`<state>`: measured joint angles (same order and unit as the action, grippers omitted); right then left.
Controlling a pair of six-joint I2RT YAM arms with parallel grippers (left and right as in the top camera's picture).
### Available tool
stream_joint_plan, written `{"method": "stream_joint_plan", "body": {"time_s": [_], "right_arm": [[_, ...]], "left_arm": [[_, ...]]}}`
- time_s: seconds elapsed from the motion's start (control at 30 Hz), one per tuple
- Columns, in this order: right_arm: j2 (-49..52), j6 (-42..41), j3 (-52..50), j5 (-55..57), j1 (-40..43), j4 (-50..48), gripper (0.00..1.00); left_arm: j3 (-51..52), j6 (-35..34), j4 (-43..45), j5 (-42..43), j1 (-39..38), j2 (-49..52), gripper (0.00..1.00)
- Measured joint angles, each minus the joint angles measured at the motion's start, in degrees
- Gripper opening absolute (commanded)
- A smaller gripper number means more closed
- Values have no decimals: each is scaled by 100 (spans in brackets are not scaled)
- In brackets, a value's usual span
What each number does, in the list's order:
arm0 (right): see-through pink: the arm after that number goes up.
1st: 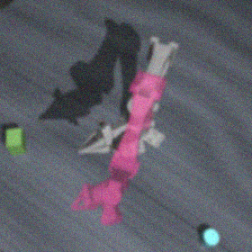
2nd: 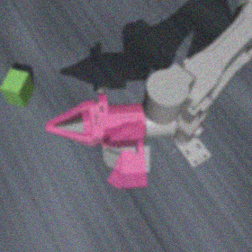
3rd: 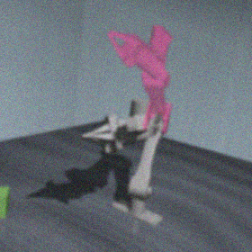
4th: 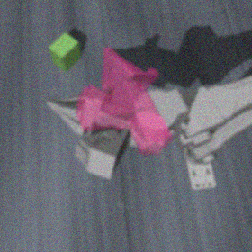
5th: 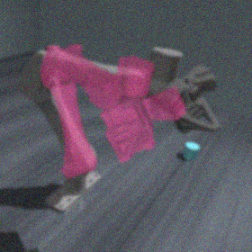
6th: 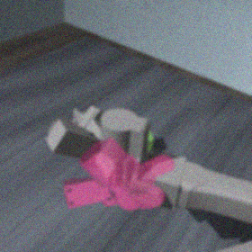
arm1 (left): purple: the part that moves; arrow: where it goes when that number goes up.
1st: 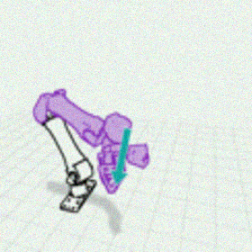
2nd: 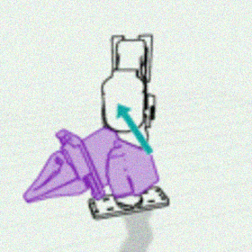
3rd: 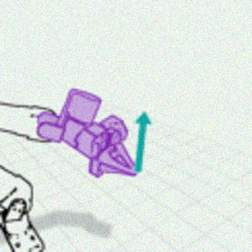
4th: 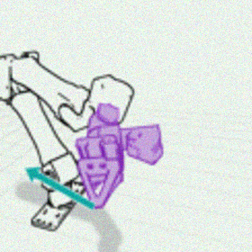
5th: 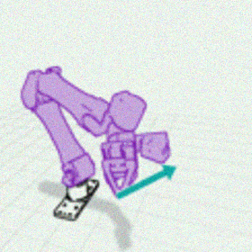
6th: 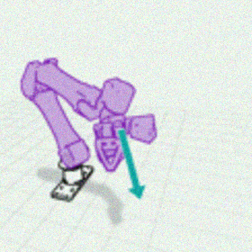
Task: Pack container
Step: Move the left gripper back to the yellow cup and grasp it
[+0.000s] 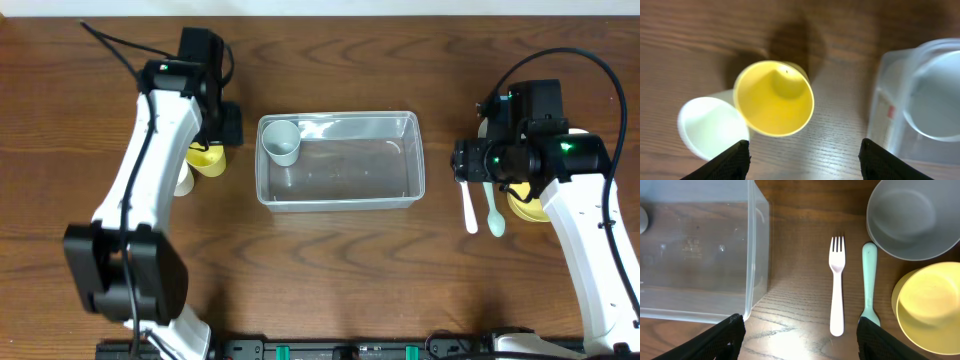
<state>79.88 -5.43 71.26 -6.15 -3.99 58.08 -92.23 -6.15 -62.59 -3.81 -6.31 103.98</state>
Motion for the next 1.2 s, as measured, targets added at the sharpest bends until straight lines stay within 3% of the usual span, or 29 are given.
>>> {"method": "stream_joint_plan", "body": {"time_s": [0.17, 0.4, 0.53, 0.67, 0.93, 1.2], "right_arm": [[0, 0, 0, 2, 0, 70, 73], [0, 0, 0, 9, 0, 83, 74], [0, 0, 0, 17, 0, 83, 74], [0, 0, 0, 15, 0, 83, 73], [0, 0, 0, 17, 0, 85, 73], [0, 0, 0, 17, 0, 87, 73]], "left_arm": [[4, -4, 35, 92, 31, 745, 70], [9, 7, 90, 184, 31, 1609, 37], [28, -9, 92, 192, 31, 1663, 25], [28, 15, 107, 195, 31, 1652, 7], [28, 15, 131, 212, 31, 1231, 6], [26, 13, -249, 208, -170, -341, 6]]}}
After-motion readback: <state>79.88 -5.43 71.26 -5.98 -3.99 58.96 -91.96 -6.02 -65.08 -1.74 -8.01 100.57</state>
